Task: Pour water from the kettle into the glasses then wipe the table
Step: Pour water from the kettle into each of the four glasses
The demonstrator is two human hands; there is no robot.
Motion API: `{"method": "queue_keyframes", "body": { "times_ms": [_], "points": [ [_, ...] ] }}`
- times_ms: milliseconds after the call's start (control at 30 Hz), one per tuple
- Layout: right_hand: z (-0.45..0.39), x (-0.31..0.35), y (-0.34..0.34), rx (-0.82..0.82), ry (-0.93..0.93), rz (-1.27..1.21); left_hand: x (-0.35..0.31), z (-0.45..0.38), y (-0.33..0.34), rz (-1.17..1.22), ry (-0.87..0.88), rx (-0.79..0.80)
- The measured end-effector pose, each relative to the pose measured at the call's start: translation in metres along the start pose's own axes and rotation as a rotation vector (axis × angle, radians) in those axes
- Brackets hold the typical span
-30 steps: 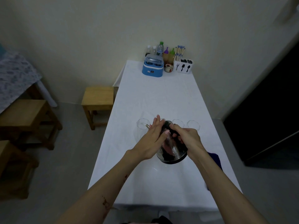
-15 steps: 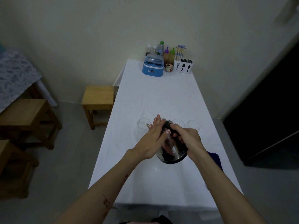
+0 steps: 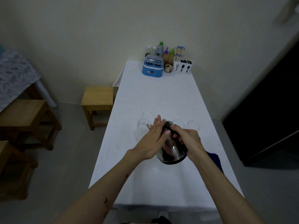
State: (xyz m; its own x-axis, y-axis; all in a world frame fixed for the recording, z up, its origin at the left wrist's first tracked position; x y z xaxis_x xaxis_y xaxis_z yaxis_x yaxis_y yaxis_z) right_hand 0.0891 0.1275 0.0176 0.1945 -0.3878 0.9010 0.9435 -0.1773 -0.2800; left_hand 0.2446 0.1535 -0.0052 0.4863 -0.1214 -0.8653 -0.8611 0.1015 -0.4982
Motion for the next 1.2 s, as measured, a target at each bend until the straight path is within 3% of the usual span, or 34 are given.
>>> {"method": "queue_keyframes", "body": {
  "times_ms": [867, 1200],
  "points": [
    [0.008, -0.007, 0.003, -0.050, 0.047, -0.057, 0.002, -0.001, -0.002, -0.029, 0.030, 0.024],
    [0.019, -0.020, -0.002, -0.041, 0.074, -0.258, -0.012, 0.002, 0.001, -0.107, 0.122, 0.028]
  ]
}}
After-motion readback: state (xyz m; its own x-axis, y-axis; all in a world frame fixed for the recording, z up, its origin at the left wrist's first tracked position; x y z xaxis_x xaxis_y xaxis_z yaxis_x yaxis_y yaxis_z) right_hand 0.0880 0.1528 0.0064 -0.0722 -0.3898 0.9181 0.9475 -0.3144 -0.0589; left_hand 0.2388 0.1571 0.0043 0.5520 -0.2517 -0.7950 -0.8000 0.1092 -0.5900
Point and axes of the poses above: each hand's wrist, its own z-axis away from the middle knuckle, its own y-axis out of the palm, x = y × z, the point moved 2 cm from there along -z, towards the middle knuckle, and after that the axes turned 8 degrees about -x, right-handed, at the moved point
